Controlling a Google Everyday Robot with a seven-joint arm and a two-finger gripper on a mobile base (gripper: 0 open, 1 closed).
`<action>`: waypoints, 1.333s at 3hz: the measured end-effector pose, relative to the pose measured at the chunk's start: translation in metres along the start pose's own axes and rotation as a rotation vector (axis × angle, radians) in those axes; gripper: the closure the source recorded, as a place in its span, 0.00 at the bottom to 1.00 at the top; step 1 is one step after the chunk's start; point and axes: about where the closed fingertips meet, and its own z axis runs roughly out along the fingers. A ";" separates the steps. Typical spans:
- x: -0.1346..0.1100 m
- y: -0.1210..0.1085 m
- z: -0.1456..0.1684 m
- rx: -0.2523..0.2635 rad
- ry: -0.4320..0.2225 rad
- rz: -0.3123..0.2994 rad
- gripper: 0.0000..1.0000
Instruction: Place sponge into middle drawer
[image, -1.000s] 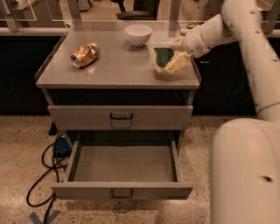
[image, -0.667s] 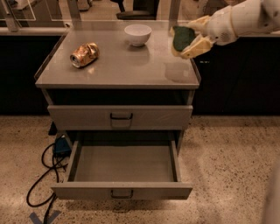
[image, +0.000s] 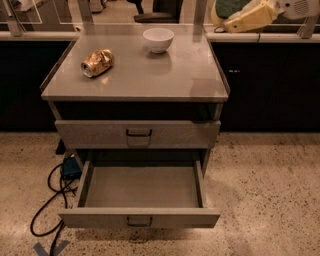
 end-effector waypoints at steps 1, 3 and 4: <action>0.000 0.000 0.000 0.000 0.000 0.000 1.00; 0.017 0.054 0.005 -0.134 0.022 -0.028 1.00; 0.056 0.126 0.009 -0.276 0.026 0.001 1.00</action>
Offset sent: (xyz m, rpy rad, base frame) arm -0.0154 0.0102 -0.0254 -0.0533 0.0231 0.0568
